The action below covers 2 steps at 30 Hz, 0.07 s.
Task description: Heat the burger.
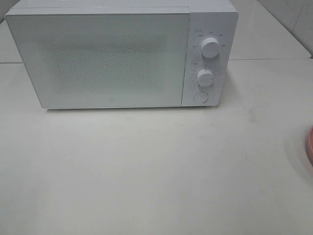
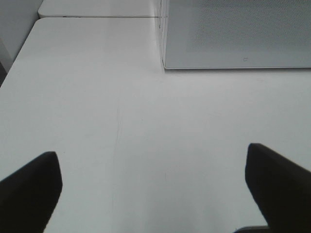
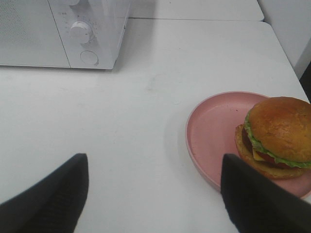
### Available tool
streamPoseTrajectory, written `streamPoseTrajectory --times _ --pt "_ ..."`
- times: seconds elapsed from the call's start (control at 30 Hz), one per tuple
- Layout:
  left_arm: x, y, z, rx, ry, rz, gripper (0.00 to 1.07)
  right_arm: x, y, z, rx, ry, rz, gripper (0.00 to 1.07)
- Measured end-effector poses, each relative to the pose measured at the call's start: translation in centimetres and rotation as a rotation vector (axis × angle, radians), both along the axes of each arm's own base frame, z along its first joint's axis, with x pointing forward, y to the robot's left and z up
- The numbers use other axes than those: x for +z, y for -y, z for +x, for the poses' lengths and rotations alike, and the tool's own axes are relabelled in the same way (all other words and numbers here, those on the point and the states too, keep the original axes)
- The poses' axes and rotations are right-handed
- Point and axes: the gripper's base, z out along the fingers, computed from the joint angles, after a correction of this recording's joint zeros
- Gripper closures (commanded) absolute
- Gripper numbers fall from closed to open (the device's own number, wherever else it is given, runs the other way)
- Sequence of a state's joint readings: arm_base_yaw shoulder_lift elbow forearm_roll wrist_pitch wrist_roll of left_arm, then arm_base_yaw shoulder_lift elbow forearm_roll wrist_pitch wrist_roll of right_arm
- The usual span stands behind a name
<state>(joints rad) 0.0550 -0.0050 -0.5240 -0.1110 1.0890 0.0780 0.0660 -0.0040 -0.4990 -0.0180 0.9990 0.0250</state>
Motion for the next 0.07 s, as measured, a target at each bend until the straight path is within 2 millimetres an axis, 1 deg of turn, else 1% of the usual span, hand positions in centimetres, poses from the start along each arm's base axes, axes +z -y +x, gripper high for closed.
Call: streamPoseTrajectory --times 0.07 --pt "0.00 0.00 0.00 0.000 0.000 0.000 0.10 0.00 0.00 0.00 0.000 0.000 0.000 0.34"
